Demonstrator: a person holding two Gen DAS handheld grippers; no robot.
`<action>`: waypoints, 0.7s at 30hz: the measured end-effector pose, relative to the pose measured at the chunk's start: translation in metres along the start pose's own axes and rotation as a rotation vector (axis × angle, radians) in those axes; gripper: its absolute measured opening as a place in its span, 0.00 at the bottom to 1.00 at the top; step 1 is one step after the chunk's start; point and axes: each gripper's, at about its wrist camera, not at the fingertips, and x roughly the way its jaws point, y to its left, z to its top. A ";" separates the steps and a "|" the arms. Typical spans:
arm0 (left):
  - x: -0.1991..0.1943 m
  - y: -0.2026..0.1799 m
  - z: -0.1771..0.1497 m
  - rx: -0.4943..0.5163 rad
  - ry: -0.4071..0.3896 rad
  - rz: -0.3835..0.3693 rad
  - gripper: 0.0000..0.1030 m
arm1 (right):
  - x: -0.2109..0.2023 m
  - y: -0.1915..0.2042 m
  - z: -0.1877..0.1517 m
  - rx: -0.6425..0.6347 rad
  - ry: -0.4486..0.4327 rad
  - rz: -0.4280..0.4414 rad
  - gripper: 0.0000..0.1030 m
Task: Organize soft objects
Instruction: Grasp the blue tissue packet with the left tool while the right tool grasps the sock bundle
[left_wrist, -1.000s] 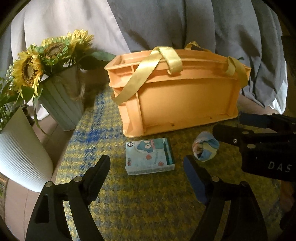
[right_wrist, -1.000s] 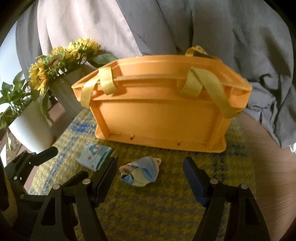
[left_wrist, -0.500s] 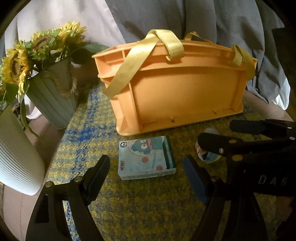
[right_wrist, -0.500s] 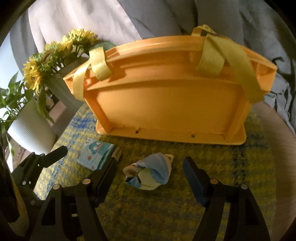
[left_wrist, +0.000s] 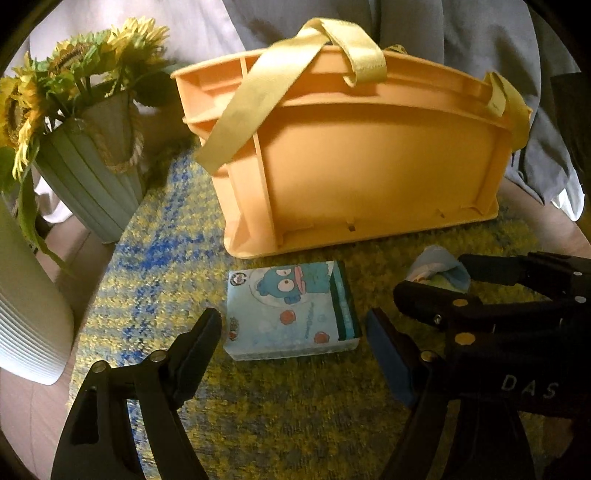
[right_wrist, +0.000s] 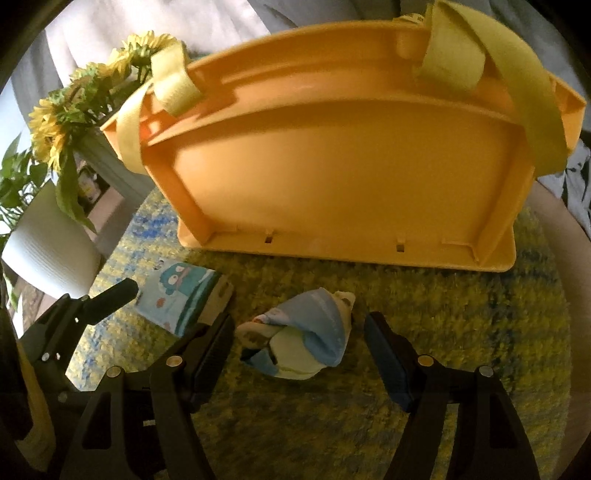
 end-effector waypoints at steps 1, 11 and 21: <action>0.001 0.001 0.000 -0.004 0.002 0.002 0.71 | 0.001 0.000 0.000 0.001 0.005 0.004 0.63; 0.000 0.001 -0.001 -0.012 -0.011 -0.001 0.68 | -0.003 0.000 -0.002 -0.018 -0.005 -0.013 0.56; -0.021 -0.002 -0.001 -0.013 -0.040 0.010 0.68 | -0.024 -0.003 -0.004 -0.020 -0.046 -0.029 0.55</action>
